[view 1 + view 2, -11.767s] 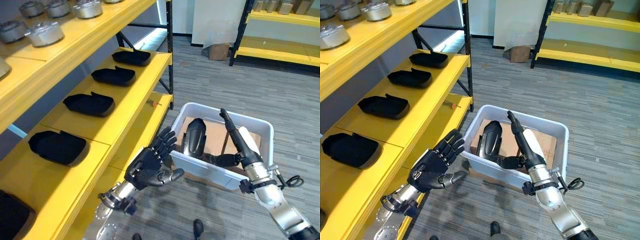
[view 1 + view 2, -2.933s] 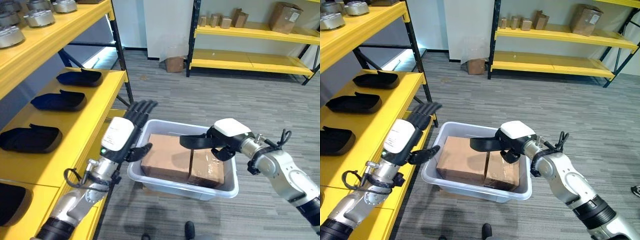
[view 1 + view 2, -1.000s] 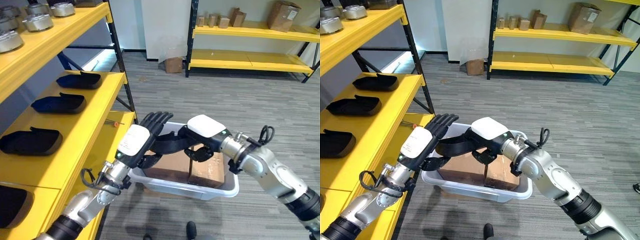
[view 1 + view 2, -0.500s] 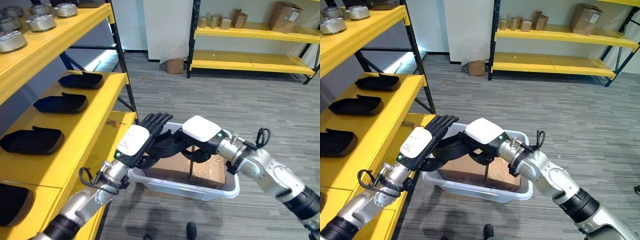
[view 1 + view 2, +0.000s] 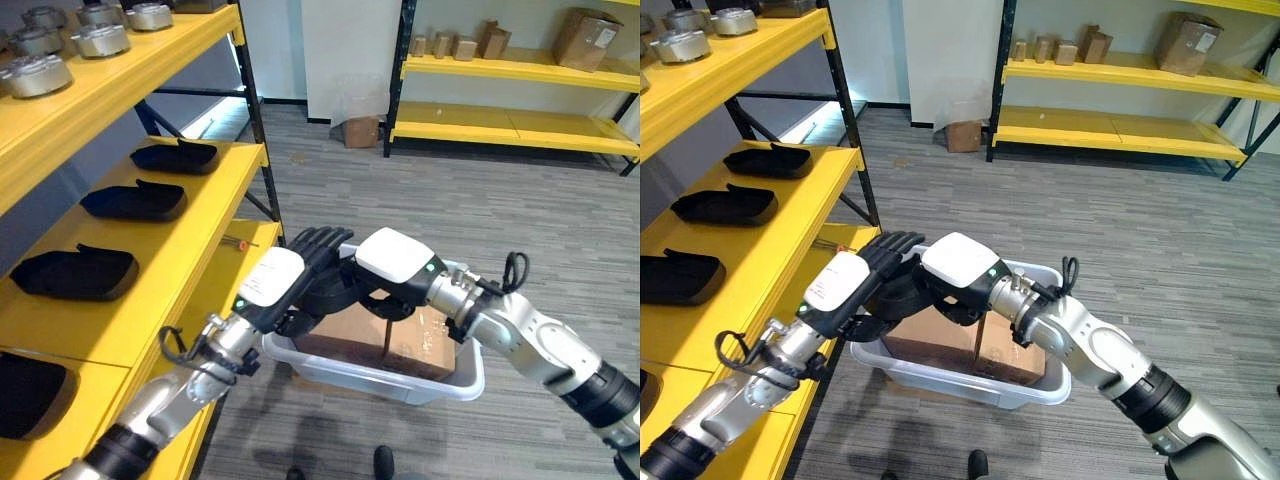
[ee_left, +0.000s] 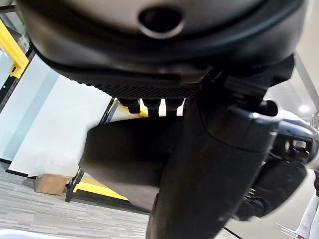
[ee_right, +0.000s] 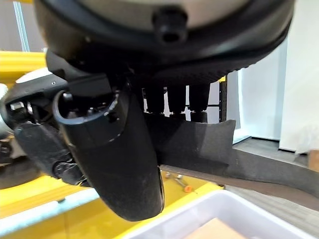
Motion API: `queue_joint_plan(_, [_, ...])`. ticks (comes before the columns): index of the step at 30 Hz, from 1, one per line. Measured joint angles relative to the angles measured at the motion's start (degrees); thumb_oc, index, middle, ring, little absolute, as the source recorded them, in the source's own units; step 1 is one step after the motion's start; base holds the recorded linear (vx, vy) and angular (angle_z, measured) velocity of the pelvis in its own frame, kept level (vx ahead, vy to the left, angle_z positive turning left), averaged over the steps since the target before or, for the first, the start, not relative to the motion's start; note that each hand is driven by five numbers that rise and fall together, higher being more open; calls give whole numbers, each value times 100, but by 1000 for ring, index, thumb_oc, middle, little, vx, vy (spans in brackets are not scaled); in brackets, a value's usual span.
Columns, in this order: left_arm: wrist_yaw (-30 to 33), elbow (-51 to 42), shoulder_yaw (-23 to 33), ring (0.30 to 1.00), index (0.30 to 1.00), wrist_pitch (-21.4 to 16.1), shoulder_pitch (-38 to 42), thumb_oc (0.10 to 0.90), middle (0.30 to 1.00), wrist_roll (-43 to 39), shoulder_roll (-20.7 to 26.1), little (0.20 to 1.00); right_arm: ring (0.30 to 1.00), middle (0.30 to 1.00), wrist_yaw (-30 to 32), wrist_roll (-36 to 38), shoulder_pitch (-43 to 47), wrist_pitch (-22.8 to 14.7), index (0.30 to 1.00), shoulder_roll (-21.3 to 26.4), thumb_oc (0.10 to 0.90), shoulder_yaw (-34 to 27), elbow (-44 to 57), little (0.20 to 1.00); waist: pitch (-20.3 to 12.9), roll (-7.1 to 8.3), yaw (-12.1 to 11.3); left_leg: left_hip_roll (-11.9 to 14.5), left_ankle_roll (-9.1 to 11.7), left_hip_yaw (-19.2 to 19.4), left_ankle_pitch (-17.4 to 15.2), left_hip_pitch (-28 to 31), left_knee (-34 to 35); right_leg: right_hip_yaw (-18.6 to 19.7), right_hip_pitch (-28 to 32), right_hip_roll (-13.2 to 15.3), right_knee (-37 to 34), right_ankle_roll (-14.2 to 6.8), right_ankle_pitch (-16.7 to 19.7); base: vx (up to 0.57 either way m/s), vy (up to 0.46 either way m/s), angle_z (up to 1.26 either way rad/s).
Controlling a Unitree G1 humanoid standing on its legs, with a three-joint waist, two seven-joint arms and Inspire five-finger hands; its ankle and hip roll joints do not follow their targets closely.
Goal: Move parts from the plastic box to the shelf.
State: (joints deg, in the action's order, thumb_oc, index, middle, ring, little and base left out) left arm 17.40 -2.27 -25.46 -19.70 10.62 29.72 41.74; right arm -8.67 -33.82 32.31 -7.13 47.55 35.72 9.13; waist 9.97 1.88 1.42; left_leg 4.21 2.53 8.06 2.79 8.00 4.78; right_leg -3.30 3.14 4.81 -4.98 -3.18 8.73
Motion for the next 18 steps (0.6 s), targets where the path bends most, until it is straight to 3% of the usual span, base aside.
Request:
queue_joint_plan(15, [32,-3,-146,1000,1000,210,180,900,1000,98,-10,1000,300,300,71,31,58,-1,300,-20,400,17,-35,300,0,0,8,12,3,-1,0,-2,0,-4,1,-12,1,1,0,0,0,0])
queue_joint_plan(16, [38,-2,-163,322,322,228,189,416,322,100,-11,322,300,300,71,31,58,-1,300,-20,400,17,-35,300,0,0,19,12,3,-1,0,-1,0,-4,1,-13,1,1,0,0,0,0])
queue_joint_plan(18, [98,-2,-215,300,300,304,207,400,300,100,-12,300,300,300,71,29,58,8,300,-19,400,24,-38,300,0,0,20,11,3,0,0,0,0,-3,1,-13,1,1,0,0,0,0])
